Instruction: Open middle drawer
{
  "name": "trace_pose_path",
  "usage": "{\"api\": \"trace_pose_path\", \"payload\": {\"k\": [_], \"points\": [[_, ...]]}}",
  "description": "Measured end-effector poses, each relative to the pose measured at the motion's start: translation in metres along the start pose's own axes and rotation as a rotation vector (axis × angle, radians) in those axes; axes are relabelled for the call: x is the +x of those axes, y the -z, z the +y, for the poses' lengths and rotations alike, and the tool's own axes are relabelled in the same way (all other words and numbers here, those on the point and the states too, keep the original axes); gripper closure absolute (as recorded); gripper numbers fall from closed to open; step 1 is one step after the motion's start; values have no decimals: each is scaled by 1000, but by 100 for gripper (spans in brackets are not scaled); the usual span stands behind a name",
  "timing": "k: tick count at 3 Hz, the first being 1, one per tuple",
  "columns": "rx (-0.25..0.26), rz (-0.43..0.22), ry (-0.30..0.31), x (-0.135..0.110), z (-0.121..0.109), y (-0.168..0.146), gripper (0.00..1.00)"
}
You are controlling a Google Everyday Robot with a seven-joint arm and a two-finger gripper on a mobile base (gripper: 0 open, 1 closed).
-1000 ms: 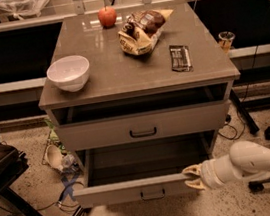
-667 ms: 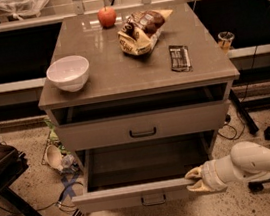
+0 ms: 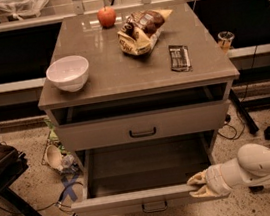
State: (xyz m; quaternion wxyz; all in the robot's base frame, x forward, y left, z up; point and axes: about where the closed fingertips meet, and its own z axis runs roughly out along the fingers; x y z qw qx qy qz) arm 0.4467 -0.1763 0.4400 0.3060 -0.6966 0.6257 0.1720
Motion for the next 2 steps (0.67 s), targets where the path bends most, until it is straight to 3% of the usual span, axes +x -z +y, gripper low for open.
{"api": "trace_pose_path", "payload": {"k": [2], "points": [[-96, -123, 141, -27, 12, -4, 100]]}}
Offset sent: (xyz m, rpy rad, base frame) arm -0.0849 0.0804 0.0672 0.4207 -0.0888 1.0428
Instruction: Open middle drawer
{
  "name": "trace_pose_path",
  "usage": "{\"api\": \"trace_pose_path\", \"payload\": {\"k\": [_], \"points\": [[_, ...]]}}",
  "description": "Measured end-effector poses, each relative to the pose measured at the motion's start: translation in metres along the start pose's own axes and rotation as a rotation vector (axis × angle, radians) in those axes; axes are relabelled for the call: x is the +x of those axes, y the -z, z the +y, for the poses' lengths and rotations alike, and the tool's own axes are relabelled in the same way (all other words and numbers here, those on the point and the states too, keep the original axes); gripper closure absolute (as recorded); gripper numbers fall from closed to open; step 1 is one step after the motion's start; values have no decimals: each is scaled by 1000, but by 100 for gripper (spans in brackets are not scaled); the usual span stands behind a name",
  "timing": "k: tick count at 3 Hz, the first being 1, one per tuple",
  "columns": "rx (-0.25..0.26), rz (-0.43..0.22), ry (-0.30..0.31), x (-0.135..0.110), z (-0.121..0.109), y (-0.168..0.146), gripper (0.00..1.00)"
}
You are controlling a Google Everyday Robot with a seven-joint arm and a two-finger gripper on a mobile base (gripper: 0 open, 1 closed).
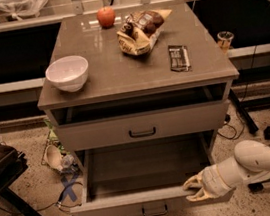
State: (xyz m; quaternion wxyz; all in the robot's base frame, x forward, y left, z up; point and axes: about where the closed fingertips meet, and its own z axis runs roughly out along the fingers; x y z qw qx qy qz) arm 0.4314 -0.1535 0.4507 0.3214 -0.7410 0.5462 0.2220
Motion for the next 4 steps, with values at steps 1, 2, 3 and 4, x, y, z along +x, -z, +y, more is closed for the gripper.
{"api": "trace_pose_path", "payload": {"k": [1, 2, 3, 4], "points": [[0, 0, 0, 1, 0, 1, 82], [-3, -3, 0, 0, 1, -1, 51], [-6, -6, 0, -1, 2, -3, 20], [-9, -9, 0, -1, 2, -5, 0]]}}
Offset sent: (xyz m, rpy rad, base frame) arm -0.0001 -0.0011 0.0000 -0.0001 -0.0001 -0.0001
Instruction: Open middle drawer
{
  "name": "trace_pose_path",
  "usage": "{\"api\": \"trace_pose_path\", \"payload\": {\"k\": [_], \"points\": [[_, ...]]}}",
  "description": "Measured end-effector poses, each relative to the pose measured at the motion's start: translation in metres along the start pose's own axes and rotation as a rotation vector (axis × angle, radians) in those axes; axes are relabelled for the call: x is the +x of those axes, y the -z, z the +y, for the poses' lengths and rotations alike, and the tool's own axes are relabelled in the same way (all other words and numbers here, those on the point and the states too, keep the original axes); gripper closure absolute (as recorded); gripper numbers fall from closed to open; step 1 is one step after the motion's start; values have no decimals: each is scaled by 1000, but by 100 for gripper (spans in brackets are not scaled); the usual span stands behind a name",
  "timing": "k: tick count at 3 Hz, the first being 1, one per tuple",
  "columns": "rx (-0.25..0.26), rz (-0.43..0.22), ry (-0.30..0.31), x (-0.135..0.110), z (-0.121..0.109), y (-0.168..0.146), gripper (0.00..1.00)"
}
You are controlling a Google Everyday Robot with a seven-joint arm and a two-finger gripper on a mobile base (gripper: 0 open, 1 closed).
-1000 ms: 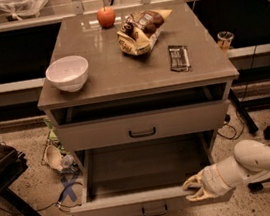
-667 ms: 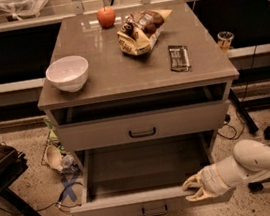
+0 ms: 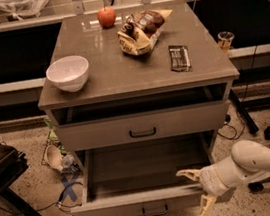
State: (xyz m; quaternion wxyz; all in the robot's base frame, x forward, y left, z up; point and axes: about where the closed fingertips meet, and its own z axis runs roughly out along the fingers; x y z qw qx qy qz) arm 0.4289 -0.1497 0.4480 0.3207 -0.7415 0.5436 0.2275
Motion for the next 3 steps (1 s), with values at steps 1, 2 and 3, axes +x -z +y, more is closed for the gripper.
{"api": "trace_pose_path", "payload": {"k": [1, 2, 3], "points": [[-16, 40, -4, -4, -2, 10, 2], [-38, 184, -18, -17, -16, 34, 24], [8, 312, -24, -34, -46, 88, 47]]}}
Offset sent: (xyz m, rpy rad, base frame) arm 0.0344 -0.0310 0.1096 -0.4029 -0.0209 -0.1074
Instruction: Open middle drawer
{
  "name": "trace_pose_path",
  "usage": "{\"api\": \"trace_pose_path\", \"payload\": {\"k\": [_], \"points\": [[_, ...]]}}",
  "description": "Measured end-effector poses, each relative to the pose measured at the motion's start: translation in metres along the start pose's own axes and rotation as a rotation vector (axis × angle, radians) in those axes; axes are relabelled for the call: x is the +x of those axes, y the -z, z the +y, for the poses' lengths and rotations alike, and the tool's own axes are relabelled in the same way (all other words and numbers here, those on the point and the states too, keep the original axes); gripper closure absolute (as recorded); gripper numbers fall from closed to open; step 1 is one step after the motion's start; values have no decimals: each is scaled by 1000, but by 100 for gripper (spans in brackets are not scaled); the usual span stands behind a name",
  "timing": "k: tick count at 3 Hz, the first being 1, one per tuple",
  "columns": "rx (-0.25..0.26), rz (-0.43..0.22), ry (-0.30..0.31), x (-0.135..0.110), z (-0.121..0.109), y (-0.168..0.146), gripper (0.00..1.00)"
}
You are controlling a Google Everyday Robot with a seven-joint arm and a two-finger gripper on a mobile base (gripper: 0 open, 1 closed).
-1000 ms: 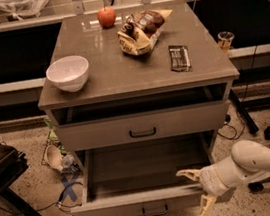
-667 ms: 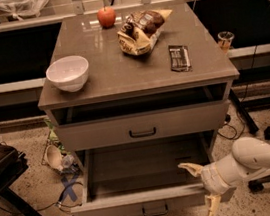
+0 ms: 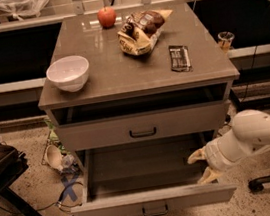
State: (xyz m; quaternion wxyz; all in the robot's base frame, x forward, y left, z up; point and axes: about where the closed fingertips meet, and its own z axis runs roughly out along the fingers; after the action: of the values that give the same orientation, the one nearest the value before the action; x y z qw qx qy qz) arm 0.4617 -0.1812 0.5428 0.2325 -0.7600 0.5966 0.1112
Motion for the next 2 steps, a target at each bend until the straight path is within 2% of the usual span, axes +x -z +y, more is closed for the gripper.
{"api": "trace_pose_path", "payload": {"k": [1, 2], "points": [[62, 51, -10, 4, -16, 32, 70], [57, 49, -8, 3, -15, 30, 94]]}}
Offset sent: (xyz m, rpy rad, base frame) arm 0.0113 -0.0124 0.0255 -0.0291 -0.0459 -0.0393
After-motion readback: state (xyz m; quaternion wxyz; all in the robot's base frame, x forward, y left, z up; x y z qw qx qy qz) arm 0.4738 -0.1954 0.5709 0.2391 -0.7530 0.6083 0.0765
